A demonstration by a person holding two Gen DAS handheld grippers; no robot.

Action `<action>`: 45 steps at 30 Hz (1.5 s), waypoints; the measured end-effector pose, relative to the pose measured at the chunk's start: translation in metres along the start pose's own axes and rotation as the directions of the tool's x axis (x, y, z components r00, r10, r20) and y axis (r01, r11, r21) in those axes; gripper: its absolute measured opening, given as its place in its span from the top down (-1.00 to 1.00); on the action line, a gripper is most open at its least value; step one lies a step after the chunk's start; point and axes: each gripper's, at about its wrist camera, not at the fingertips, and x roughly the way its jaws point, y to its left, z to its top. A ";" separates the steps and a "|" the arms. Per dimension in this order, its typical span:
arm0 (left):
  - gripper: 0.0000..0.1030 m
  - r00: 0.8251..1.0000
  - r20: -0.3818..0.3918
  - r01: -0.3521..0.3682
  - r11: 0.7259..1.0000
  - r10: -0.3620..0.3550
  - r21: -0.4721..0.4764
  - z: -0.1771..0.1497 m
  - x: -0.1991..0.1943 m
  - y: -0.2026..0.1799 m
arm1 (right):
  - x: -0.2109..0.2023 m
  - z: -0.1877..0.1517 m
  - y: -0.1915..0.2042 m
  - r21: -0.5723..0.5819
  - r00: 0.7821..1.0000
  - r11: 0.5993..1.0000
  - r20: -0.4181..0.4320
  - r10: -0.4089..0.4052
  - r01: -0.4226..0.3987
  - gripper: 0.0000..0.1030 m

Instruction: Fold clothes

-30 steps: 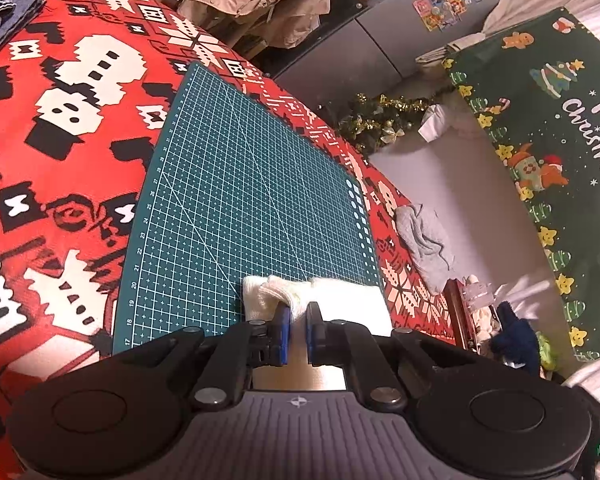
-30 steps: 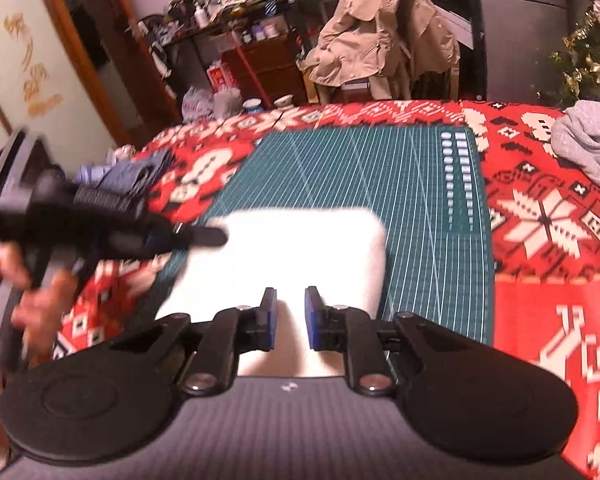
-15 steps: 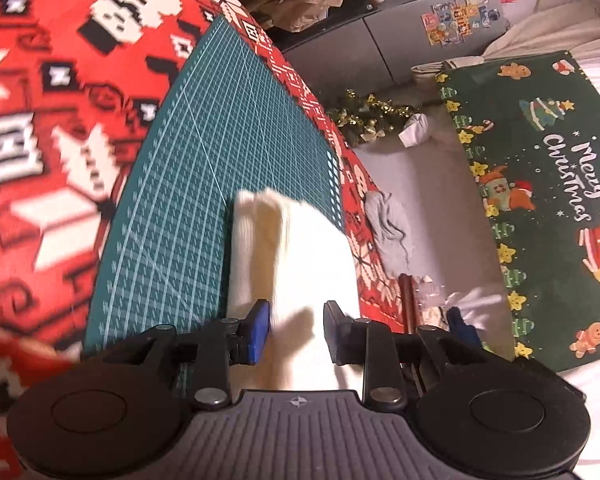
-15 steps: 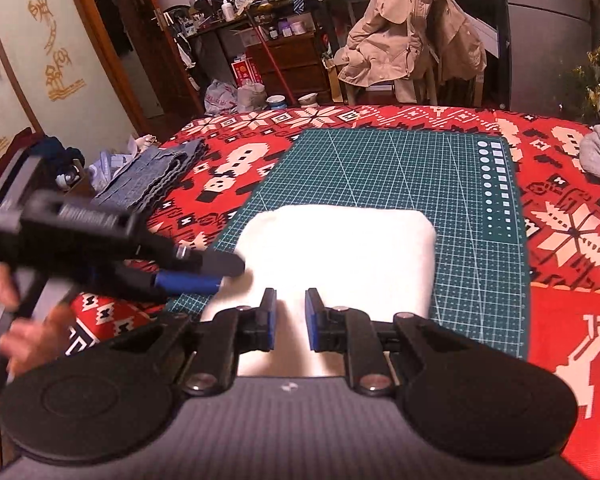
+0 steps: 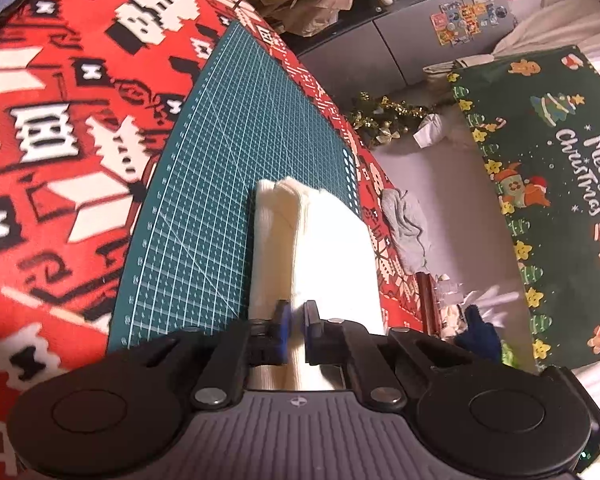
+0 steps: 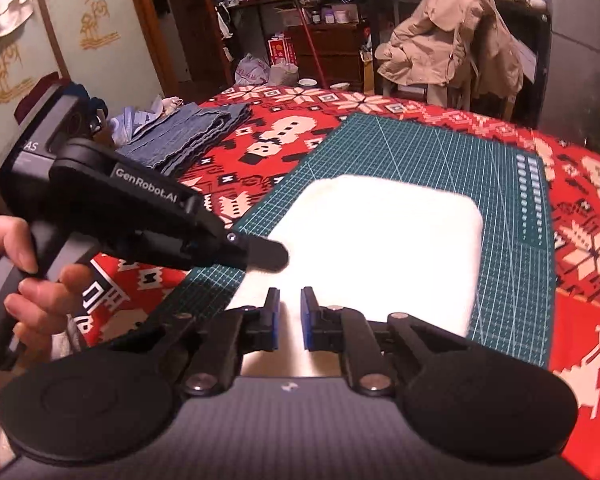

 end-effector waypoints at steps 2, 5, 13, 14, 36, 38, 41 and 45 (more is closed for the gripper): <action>0.80 0.999 -0.022 0.026 0.999 -0.027 -0.022 -0.005 -0.001 0.003 | 0.002 0.002 -0.004 0.022 1.000 1.000 -0.004 0.004 -0.004 0.81; 0.78 0.999 -0.037 0.026 0.999 -0.027 -0.019 -0.014 -0.006 0.004 | -0.001 0.000 -0.004 0.037 1.000 0.999 -0.014 0.015 -0.015 0.81; 0.85 0.993 -0.108 -0.040 0.999 0.042 0.021 -0.030 -0.020 -0.002 | -0.014 -0.016 0.008 0.057 0.998 0.997 -0.039 0.044 -0.042 0.80; 0.86 0.993 -0.104 -0.056 0.998 0.060 0.040 -0.032 -0.022 -0.004 | -0.016 -0.017 0.010 0.060 0.998 0.997 -0.043 0.048 -0.046 0.80; 0.87 0.990 -0.021 -0.119 0.920 0.136 0.373 -0.034 -0.011 -0.077 | -0.054 -0.036 -0.021 0.087 0.995 0.991 -0.008 -0.104 0.104 0.79; 0.87 0.987 -0.049 -0.120 0.912 0.151 0.392 -0.035 0.006 -0.080 | -0.056 -0.043 -0.020 0.091 0.994 0.990 -0.027 -0.104 0.106 0.79; 0.87 0.980 -0.075 -0.140 0.900 0.187 0.412 -0.041 0.017 -0.078 | -0.068 -0.057 -0.016 0.099 0.995 0.990 -0.038 -0.093 0.097 0.79; 0.87 0.980 -0.073 -0.138 0.895 0.186 0.423 -0.043 0.012 -0.081 | -0.086 -0.059 -0.023 0.152 0.996 0.985 0.000 -0.086 0.085 0.79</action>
